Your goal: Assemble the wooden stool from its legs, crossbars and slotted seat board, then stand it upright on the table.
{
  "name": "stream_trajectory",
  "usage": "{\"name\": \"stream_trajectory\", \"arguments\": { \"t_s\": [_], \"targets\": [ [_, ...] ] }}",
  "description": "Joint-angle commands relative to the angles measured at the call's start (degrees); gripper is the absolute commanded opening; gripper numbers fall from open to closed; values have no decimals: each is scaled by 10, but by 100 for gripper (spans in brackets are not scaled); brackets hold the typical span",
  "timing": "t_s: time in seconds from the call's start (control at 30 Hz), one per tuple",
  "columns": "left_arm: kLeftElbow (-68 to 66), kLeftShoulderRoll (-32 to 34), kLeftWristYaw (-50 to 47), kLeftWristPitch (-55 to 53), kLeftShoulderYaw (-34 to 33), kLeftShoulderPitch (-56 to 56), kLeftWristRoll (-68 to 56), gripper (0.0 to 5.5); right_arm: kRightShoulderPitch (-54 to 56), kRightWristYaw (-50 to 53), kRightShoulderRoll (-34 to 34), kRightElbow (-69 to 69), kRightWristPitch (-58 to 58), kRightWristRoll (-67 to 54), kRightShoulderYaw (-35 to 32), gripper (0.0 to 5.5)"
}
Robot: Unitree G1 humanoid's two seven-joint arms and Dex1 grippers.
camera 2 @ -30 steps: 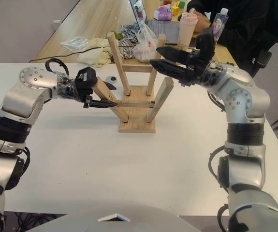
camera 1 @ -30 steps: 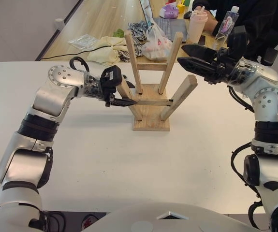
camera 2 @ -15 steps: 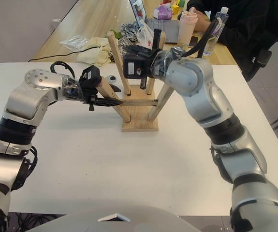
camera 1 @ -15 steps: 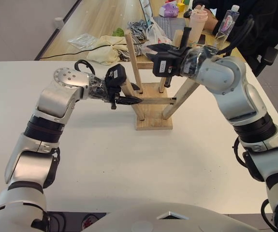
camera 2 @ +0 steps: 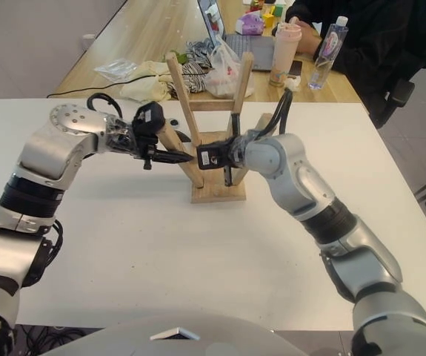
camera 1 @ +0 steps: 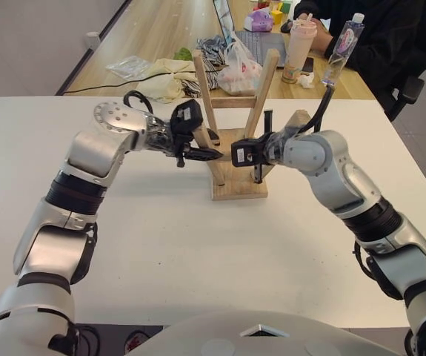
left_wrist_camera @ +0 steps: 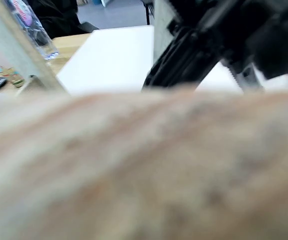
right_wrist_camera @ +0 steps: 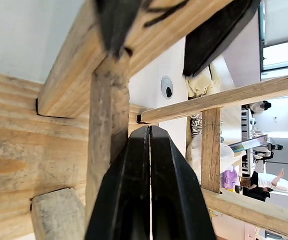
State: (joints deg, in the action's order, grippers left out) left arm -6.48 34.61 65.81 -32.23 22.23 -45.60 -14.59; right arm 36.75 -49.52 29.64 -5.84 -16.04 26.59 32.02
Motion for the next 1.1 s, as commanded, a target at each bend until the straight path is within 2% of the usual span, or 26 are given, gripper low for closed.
{"name": "stream_trajectory", "arguments": {
  "t_s": [0.03, 0.17, 0.2, 0.27, 0.4, 0.47, 0.7, 0.8, 0.9, 1.03, 1.1],
  "targets": [
    [0, -39, 4, -12, 65, 16, 38, 203, -84, -47, -16, 52, -9, -24, 53, 0],
    [-6, -38, 0, 13, 77, 37, 58, 203, -95, -46, -19, 53, -11, -28, 51, 0],
    [-5, -31, 1, 20, 74, 46, 60, 239, -94, -46, -18, 53, -13, -31, 47, 0],
    [0, -20, 5, 27, 68, 60, 59, 253, -92, -47, -17, 54, -14, -35, 40, 0],
    [-1, -9, -14, 42, 44, 76, 62, 322, -87, -44, -11, 62, -10, -41, 34, 0],
    [-8, -3, -28, 61, 28, 83, 63, 322, -85, -42, -12, 67, -9, -43, 34, 0],
    [67, 52, -12, 38, -126, 166, -61, 322, -87, -39, -14, 80, -4, -41, 29, 0],
    [103, 41, -24, -18, -242, 184, -174, 322, -91, -37, -12, 80, -8, -44, 28, 0],
    [108, 30, -52, -47, -313, 195, -235, 322, -88, -34, -15, 78, -10, -46, 23, 0],
    [76, 8, -149, -33, -351, 226, -210, 322, -59, 28, -68, 46, -26, -81, -39, 0],
    [48, -9, -213, -17, -350, 233, -173, 297, -37, 58, -91, -1, -56, -97, -84, 0]
  ]
}}
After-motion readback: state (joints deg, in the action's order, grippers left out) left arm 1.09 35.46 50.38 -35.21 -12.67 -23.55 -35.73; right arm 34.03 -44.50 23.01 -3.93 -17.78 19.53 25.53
